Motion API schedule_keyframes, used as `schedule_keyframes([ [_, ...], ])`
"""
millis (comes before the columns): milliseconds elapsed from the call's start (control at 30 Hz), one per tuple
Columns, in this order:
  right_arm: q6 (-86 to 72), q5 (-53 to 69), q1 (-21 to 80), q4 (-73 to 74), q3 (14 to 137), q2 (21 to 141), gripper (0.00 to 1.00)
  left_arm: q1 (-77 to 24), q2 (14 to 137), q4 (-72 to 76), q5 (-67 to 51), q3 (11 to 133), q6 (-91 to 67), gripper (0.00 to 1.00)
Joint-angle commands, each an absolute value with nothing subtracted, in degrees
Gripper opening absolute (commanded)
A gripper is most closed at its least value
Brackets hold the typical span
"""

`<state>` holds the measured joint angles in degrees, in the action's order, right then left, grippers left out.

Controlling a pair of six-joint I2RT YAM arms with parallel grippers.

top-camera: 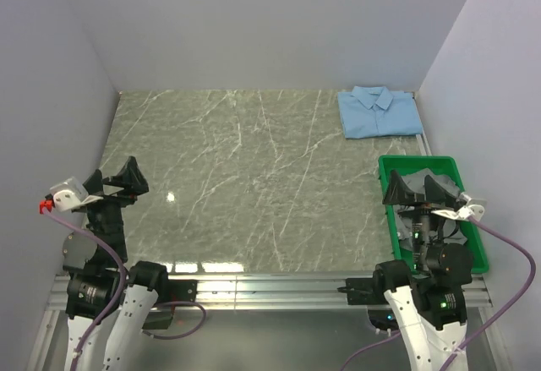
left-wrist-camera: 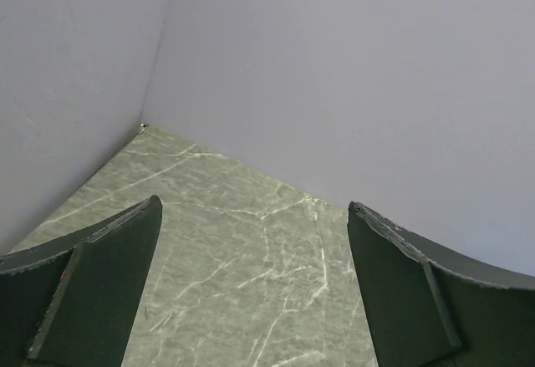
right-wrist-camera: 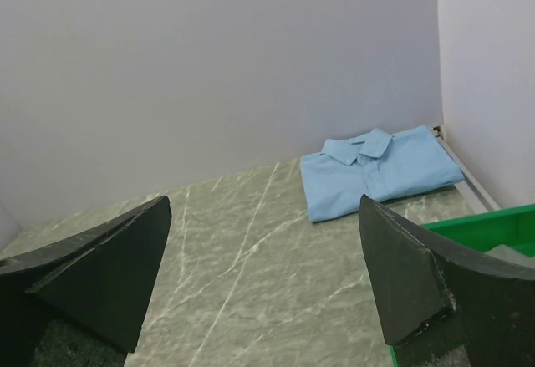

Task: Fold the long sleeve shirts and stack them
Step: Grab the shirt from the pile

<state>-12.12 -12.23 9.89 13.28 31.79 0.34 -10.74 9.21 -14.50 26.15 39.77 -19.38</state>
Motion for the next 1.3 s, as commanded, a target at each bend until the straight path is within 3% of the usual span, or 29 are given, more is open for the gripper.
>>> schedule_keyframes([
  [0,-13.2,-14.3,10.3,13.9,33.5,-5.8,1.00,-10.9,8.5,-13.6,23.7,39.5,-17.1,0.99],
  [367,-17.1,-15.3,10.3,17.9,37.0,3.9,1.00,-10.9,9.3,-14.1,20.2,37.1,-18.3,0.99],
  [833,-27.4,-20.7,9.7,37.0,54.4,39.1,1.00,-11.3,19.9,-15.9,13.3,38.0,-25.3,0.99],
  [1033,-32.6,-17.0,-1.7,38.8,53.4,47.5,1.00,-12.6,25.7,-17.3,16.1,38.6,-26.6,0.99],
  [1267,-39.1,-23.9,-9.9,41.4,53.1,58.0,1.00,-17.1,24.3,-16.3,17.5,37.2,-24.1,0.99],
])
